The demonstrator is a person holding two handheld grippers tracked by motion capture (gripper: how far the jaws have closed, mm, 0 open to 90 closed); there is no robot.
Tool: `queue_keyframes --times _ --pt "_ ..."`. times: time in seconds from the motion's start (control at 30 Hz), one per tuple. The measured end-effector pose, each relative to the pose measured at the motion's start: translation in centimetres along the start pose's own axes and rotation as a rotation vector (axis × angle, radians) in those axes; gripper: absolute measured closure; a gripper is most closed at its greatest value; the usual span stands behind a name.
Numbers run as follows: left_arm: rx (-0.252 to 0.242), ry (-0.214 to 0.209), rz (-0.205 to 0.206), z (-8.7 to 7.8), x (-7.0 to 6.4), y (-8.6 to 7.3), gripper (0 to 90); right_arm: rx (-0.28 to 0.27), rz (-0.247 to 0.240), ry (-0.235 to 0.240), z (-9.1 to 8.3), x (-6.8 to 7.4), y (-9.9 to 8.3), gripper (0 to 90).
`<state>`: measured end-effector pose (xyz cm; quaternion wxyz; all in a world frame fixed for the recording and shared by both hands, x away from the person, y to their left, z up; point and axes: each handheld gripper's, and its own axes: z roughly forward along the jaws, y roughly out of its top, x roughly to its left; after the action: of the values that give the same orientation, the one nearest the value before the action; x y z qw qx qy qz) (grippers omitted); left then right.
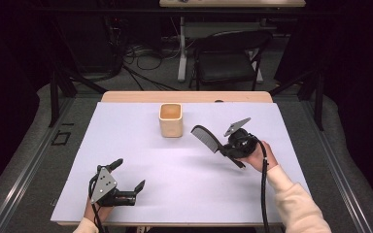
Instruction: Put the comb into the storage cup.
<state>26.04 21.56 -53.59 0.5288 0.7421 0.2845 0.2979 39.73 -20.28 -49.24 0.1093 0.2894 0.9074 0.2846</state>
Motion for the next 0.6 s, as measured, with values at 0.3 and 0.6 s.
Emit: queue_keyframes --times 0.3,0.6 --pt "0.005 -0.001 0.003 0.04 0.05 -0.01 0.1 -0.056 -0.007 -0.022 0.04 0.24 0.05 72.0" --pt "-0.002 0.002 -0.003 -0.01 0.04 -0.05 0.2 -0.093 0.004 -0.027 -0.02 0.14 0.06 72.0"
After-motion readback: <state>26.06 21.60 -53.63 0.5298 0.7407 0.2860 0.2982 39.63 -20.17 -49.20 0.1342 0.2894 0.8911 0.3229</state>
